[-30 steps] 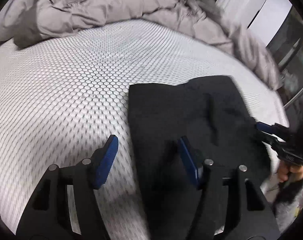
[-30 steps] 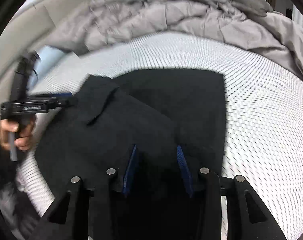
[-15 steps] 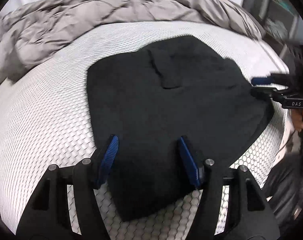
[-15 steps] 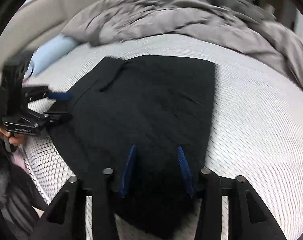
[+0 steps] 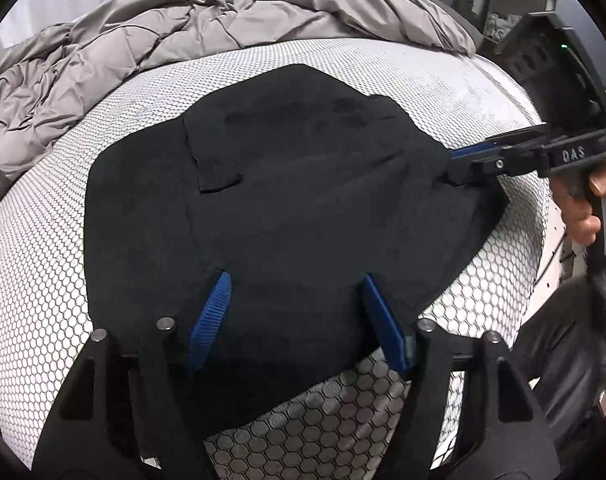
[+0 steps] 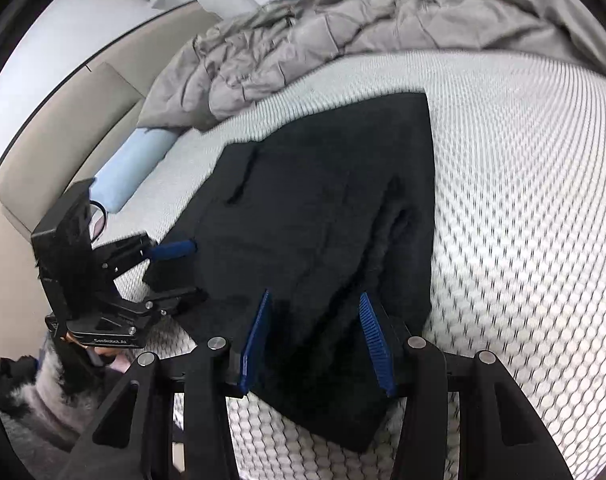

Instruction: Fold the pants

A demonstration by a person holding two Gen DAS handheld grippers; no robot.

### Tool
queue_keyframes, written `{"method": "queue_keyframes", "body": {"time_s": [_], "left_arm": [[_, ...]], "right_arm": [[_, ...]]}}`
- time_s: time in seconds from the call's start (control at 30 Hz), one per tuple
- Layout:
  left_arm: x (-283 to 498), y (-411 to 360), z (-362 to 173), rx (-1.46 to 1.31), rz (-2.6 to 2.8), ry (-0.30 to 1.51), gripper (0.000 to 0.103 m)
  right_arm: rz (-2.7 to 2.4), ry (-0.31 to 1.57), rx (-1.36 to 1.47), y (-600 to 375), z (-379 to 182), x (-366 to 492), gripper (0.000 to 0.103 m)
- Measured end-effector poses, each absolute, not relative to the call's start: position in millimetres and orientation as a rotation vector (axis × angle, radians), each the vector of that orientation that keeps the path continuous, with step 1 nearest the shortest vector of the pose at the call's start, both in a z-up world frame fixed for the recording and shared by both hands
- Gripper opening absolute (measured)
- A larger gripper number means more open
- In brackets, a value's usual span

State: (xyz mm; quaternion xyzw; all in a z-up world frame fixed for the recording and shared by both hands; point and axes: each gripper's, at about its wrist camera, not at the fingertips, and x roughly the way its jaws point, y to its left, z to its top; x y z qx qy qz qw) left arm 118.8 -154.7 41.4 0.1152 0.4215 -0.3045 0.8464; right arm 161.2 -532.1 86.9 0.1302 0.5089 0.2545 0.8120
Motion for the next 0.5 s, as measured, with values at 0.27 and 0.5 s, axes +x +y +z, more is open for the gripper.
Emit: {"method": "queue_keyframes", "body": {"time_s": [0.27,0.5], "left_arm": [[123.2,-153.3,36.3,0.225,-0.643,0.897,0.068],[122.9,-154.8,35.7,0.223,-0.647,0.898,0.07]], "right_arm": [[0.565,1.065,0.339,-539.6,92.1,157.7,0.048],[0.627,1.075,0.456,-544.0,89.4,162.5,0.047]]}}
